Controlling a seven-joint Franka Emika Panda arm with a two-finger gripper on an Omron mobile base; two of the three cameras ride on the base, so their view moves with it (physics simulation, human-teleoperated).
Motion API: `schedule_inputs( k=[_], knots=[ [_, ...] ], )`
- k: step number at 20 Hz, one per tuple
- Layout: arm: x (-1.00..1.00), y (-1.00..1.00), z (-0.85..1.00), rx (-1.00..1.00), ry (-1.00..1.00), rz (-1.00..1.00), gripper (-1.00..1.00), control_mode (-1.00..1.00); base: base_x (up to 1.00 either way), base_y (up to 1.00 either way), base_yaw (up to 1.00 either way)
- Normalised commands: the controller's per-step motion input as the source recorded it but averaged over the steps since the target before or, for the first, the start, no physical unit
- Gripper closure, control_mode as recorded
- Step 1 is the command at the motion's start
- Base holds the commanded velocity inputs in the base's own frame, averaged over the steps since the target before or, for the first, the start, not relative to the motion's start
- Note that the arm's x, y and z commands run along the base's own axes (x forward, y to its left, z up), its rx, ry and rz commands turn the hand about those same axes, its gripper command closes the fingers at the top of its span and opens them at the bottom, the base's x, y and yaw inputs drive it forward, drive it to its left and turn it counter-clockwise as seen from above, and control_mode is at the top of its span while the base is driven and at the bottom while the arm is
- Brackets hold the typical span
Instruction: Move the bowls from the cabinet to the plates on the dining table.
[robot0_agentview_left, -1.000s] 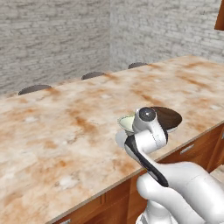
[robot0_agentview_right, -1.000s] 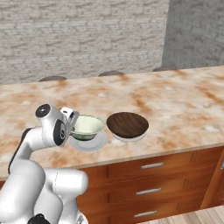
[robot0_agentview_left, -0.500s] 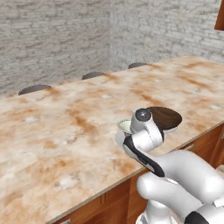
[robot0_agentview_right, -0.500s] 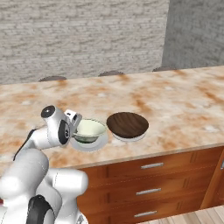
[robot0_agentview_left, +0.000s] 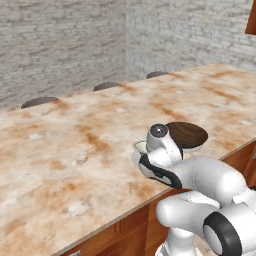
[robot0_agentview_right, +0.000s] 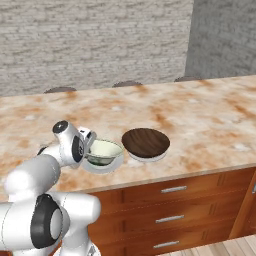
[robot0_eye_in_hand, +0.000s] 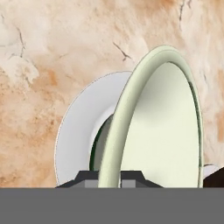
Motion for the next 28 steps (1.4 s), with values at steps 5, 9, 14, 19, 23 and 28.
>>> schedule_inputs(
  k=[5, 9, 14, 19, 23, 28],
  knots=[
    [0.15, 0.01, -0.29, 0.00, 0.00, -0.01, 1.00, -1.00, 0.00, 0.00, 0.00],
    [0.04, 0.02, -0.23, 0.00, 0.00, 0.00, 1.00, -1.00, 0.00, 0.00, 0.00],
    [0.00, 0.00, -0.09, 0.00, 0.00, 0.00, -1.00, -1.00, 0.00, 0.00, 0.00],
    [-0.01, 0.00, -0.13, 0.00, 0.01, 0.00, -1.00, -1.00, 0.00, 0.00, 0.00],
    [-0.04, 0.00, -0.13, 0.00, 0.02, 0.00, -1.00, -1.00, 0.00, 0.00, 0.00],
    [-0.15, 0.00, -0.11, 0.00, 0.01, 0.00, -1.00, -1.00, 0.00, 0.00, 0.00]
  ],
)
